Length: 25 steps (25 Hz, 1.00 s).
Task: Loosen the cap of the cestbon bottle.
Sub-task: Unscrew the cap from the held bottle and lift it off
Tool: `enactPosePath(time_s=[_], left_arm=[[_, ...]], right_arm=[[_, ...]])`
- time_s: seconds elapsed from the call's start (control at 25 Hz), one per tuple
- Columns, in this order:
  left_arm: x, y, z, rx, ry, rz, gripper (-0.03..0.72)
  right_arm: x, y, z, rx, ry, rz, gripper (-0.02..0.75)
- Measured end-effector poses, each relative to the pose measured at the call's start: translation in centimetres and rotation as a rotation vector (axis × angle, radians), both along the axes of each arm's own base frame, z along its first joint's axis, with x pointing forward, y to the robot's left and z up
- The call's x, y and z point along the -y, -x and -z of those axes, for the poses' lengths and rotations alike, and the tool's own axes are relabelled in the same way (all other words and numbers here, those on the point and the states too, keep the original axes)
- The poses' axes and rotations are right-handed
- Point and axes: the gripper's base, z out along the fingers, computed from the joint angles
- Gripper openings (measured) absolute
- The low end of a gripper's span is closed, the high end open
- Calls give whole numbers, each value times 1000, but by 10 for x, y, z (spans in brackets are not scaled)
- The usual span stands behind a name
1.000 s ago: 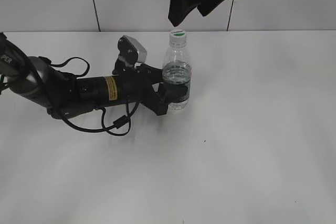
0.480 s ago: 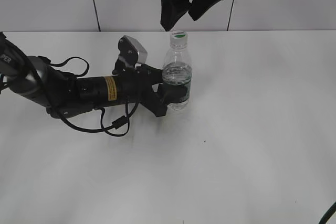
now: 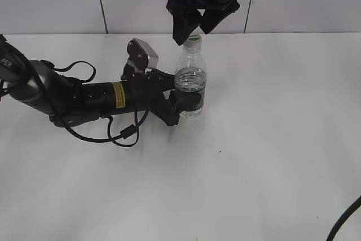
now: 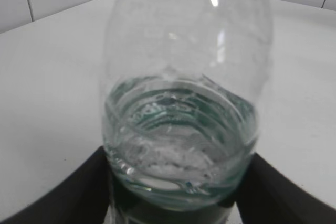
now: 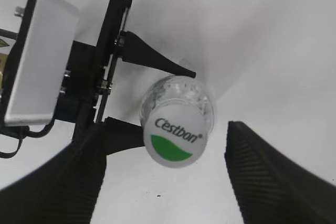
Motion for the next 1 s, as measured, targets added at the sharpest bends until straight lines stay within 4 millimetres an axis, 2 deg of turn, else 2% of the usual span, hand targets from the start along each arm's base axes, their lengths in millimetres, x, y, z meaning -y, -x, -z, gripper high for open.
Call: enactPosePath(time_s=[0.2,0.6,1.0], left_arm=[[0,0,0,0,-1,0,423],[0,0,0,1,0,1,423],[0,0,0,1,0,3,423]], right_arm=[[-1,-2,7,-12,9,0,531],[-1,-3,9,-13,14,-3,469],[-2,-4,15,-24,20,-3,456]])
